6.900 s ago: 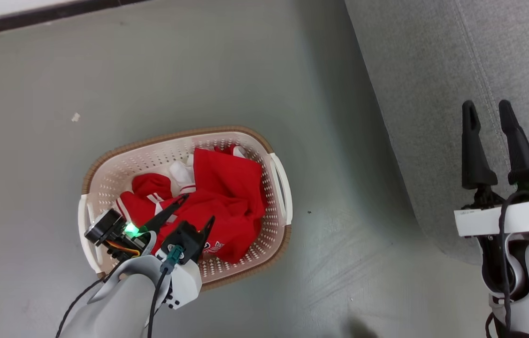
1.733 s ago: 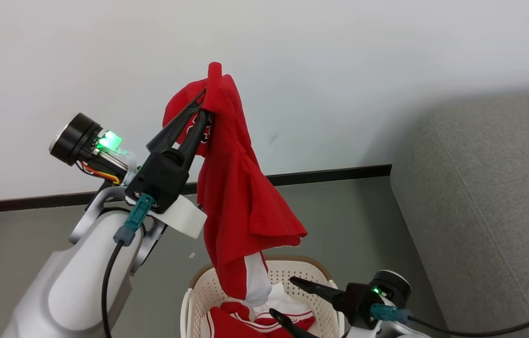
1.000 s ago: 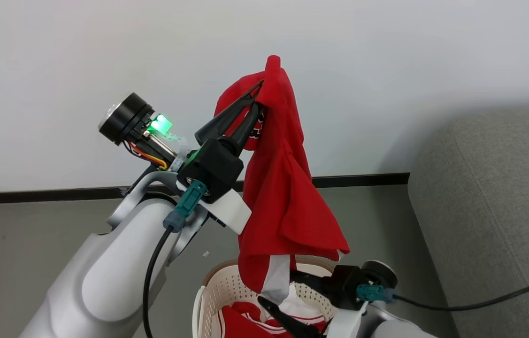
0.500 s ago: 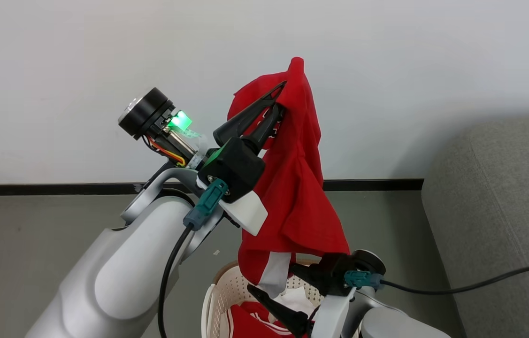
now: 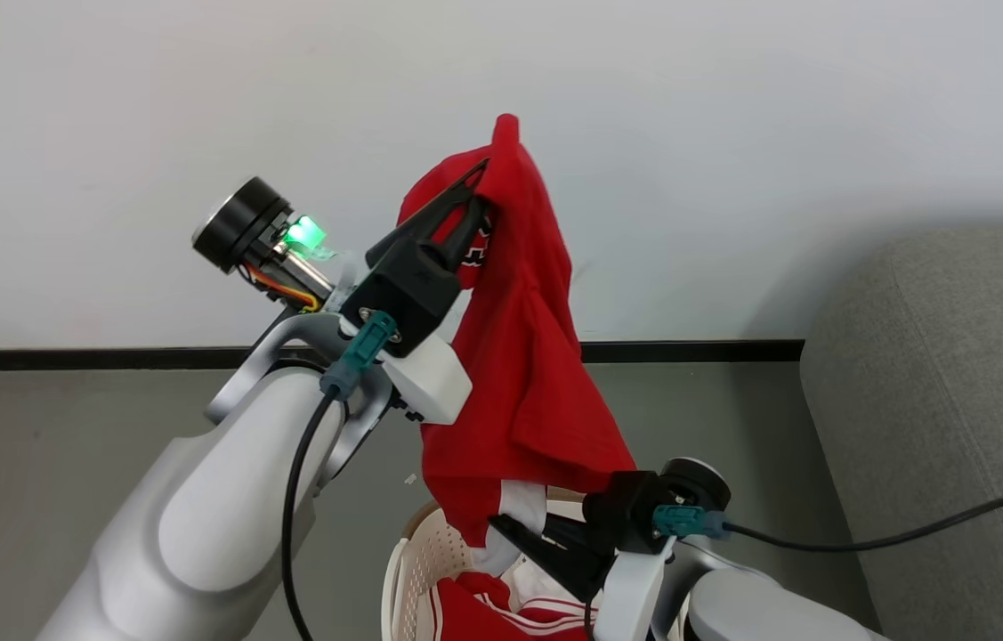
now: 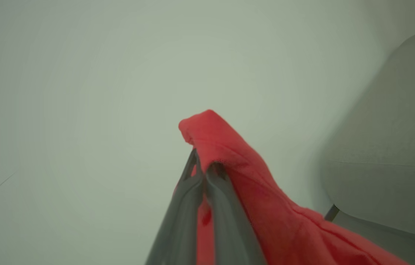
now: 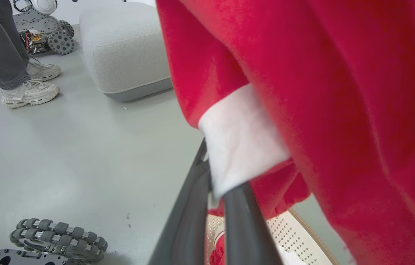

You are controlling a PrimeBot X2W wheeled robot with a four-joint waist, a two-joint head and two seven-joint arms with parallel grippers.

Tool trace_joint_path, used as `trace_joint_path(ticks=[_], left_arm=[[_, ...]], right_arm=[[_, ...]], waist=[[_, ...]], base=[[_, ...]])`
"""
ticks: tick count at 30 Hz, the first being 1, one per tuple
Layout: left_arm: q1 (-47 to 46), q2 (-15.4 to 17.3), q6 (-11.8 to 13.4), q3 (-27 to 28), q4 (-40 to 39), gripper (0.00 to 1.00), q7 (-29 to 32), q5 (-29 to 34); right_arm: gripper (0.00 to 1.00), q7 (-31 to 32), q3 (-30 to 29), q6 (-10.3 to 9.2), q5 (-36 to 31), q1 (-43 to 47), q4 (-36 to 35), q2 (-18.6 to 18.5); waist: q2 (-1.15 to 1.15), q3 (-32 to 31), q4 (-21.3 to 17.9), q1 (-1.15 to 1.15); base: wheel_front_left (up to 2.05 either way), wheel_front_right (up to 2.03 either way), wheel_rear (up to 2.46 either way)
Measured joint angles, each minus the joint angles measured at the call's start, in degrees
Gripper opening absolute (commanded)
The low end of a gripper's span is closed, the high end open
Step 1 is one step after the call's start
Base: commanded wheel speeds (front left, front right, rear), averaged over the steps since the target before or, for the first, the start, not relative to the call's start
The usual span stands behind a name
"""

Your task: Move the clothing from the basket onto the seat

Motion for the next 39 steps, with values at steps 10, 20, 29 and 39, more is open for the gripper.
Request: trace_joint_path(ticks=[10, 20, 29, 39], left_arm=[[6.0, 1.5, 1.1, 3.6, 6.7, 0.0, 0.3, -4.7], [10.8, -0.9, 0.5, 5.3, 8.5, 1.0, -3.2, -11.2], [12.2, -1.7, -1.6, 6.0, 8.8, 1.0, -4.8, -15.3], [13.9, -2.1, -3.5, 4.0, 7.7, 1.0, -6.3, -16.8]], right_arm=[[0.0, 0.0, -9.4, 0.0, -1.1, 1.2, -8.7, -5.4], [0.0, 0.0, -23.1, -0.01, -1.6, 5.7, -14.6, -8.7], [0.0, 0.0, -29.0, -0.01, -3.3, 7.5, -16.6, -11.3], [0.0, 0.0, -39.7, -0.01, -5.4, 11.9, -19.5, -14.2]], waist=[[0.0, 0.4, -2.2, 0.0], [0.0, 0.7, -5.5, 0.0], [0.0, 0.9, -8.1, 0.0], [0.0, 1.0, -10.6, 0.0]], base=[[0.0, 0.0, 0.0], [0.0, 0.0, 0.0], [0.0, 0.0, 0.0], [0.0, 0.0, 0.0]])
